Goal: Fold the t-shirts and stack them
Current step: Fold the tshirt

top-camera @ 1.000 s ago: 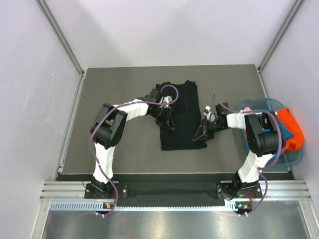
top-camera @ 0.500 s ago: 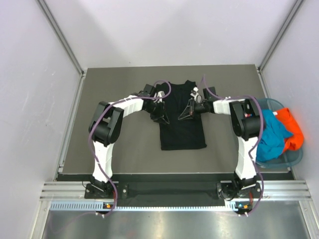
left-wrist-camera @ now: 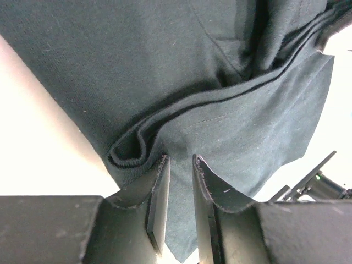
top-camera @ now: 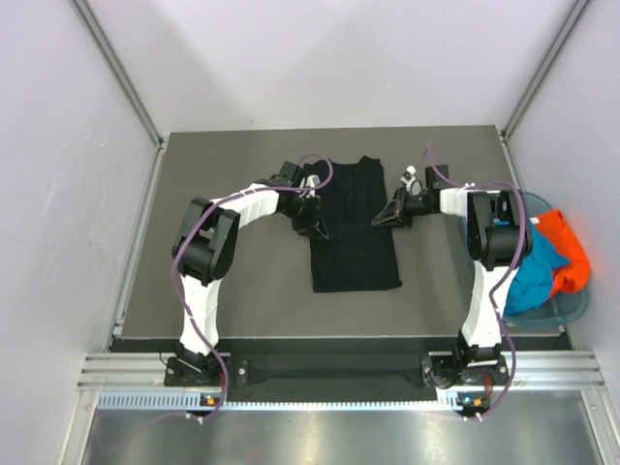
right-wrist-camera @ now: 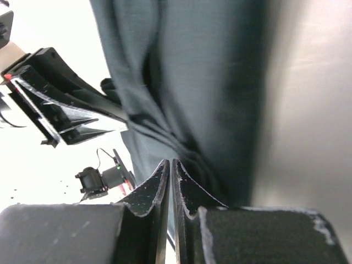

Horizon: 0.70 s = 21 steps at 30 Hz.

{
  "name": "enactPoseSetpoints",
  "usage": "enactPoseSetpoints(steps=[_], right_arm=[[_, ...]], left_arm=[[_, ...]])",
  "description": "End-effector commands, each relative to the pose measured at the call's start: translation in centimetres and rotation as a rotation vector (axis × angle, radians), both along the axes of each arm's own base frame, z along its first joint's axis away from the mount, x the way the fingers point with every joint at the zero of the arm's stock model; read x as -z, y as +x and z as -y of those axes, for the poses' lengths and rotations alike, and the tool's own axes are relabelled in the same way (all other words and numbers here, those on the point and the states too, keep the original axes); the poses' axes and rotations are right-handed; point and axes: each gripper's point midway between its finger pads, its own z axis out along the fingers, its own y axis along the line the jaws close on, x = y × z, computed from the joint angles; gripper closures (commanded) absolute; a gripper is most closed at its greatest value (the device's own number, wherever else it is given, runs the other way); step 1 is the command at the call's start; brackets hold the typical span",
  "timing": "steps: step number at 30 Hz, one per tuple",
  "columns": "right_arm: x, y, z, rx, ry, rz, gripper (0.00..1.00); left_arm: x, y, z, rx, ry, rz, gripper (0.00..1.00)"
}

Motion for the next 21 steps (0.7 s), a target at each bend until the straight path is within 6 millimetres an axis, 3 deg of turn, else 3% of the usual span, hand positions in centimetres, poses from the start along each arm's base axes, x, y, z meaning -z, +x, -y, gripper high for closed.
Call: enactPoseSetpoints(steps=[1, 4, 6, 10, 13, 16, 19, 21], right_arm=[[-4.3, 1.0, -0.9, -0.008, 0.020, 0.130, 0.94], [-3.6, 1.1, -0.7, 0.006, 0.035, 0.127, 0.94], [-2.0, 0.8, -0.1, 0.015, 0.028, 0.098, 0.95], [1.0, 0.1, 2.1, 0.041, -0.018, 0.045, 0.95], [2.7, -0.7, 3.1, 0.034, -0.061, 0.013, 0.95], [2.9, -0.9, 4.1, 0.025, -0.136, 0.008, 0.95], [1.3, -0.8, 4.7, 0.015, -0.221, 0.035, 0.95], [-0.9, -0.6, 4.2, -0.011, -0.251, 0.104, 0.95]], left_arm=[[-3.7, 1.5, 0.8, -0.019, -0.022, 0.106, 0.71], [-2.5, 1.1, 0.8, -0.041, -0.032, 0.068, 0.71], [-0.9, 0.4, 0.2, -0.054, -0.026, 0.023, 0.71], [3.0, -0.5, -2.5, -0.074, 0.064, -0.013, 0.71], [4.5, -0.4, -4.4, -0.062, 0.135, -0.016, 0.71], [3.2, 0.2, -4.9, -0.043, 0.153, 0.019, 0.71], [0.4, 0.1, -4.3, -0.039, 0.112, 0.053, 0.70], [-2.0, -0.5, -3.5, -0.038, 0.062, 0.075, 0.69]])
